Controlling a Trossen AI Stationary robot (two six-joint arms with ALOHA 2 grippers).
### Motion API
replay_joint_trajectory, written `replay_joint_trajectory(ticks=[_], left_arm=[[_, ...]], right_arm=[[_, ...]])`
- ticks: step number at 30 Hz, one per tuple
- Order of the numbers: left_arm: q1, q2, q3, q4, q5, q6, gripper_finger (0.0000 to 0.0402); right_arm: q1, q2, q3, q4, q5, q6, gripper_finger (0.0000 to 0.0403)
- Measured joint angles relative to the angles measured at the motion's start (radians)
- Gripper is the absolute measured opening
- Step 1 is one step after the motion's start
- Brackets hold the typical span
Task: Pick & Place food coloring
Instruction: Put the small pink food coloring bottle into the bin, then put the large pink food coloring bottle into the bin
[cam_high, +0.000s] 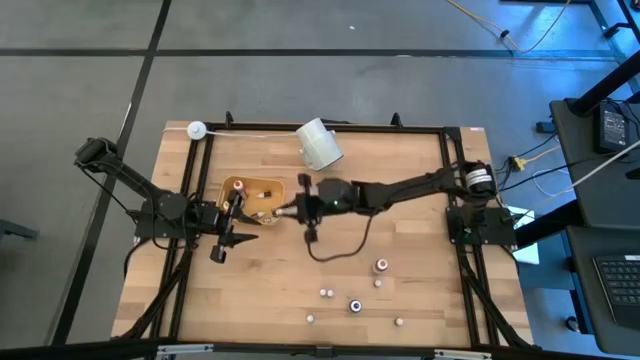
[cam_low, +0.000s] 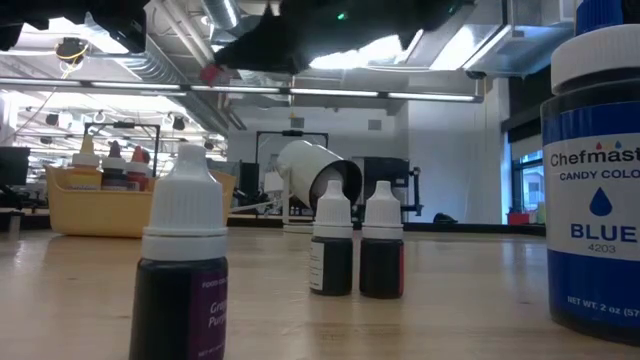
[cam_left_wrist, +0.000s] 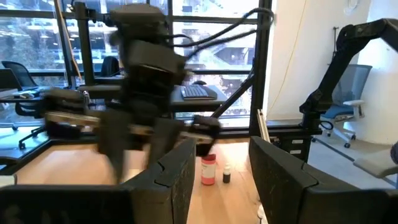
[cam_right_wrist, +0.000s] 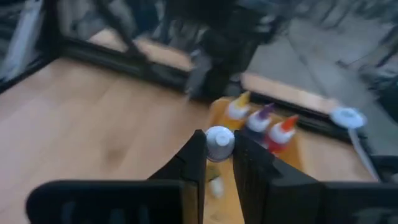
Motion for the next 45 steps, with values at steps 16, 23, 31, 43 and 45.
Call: replay_joint_trajectory(ticks=[16,23,31,43,45], left_arm=[[0.000,0.000,0.000,-0.002,0.000,0.000,0.0145],[0.000,0.000,0.000,-0.007,0.000,0.000,0.0147],[0.000,0.000,0.000,-0.010,0.000,0.000,0.0145],[0.000,0.000,0.000,-0.010,0.000,0.000,0.0147],[0.000,0.000,0.000,-0.010,0.000,0.000,0.0148]], right_arm=[[-0.099,0.148,0.000,0.102,-0.003,0.165,0.0064],[-0.099,0.238,0.065,0.080,-0.020,0.162,0.0066],[-0.099,0.259,0.089,0.054,-0.019,0.160,0.0081],[-0.099,0.257,0.090,-0.012,-0.019,0.161,0.0100],[-0.099,0.257,0.090,-0.012,-0.019,0.163,0.0101]])
